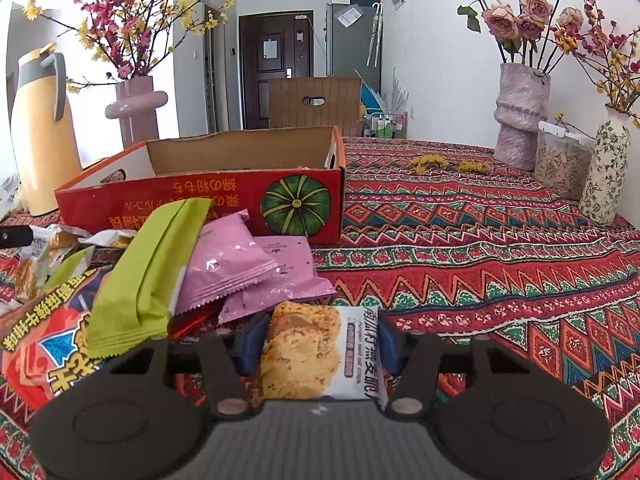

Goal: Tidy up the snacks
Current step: 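Grasp a white cookie packet with the right tool, then grasp a flat white packet with the left tool while the right tool holds its packet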

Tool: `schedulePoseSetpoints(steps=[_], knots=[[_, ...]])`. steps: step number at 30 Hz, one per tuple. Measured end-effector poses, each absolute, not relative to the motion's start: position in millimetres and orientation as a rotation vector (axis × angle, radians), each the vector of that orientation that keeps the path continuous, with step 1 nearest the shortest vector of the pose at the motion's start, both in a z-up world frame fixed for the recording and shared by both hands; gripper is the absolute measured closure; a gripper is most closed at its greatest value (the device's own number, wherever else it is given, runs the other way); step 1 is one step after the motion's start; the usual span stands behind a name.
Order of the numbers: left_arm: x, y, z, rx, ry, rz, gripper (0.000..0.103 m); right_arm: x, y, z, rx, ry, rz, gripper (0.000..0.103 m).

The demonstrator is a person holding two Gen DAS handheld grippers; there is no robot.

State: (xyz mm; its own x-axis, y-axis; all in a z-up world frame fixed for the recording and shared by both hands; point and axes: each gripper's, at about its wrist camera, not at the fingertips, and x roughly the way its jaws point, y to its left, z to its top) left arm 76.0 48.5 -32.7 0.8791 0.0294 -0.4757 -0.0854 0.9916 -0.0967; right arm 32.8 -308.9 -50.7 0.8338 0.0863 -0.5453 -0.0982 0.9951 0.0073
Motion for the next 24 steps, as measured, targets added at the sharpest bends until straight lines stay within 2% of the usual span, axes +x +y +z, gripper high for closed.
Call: schedulePoseSetpoints(steps=[9,24], knots=[[76.5,46.3,-32.6,-0.109,0.499,0.073,0.000,35.2,-317.0,-39.8,0.013,0.488,0.057,0.049],[77.8,49.5,-27.0,-0.112,0.543,0.082,0.000,40.0,-321.3,-46.0,0.052,0.477,0.057,0.049]])
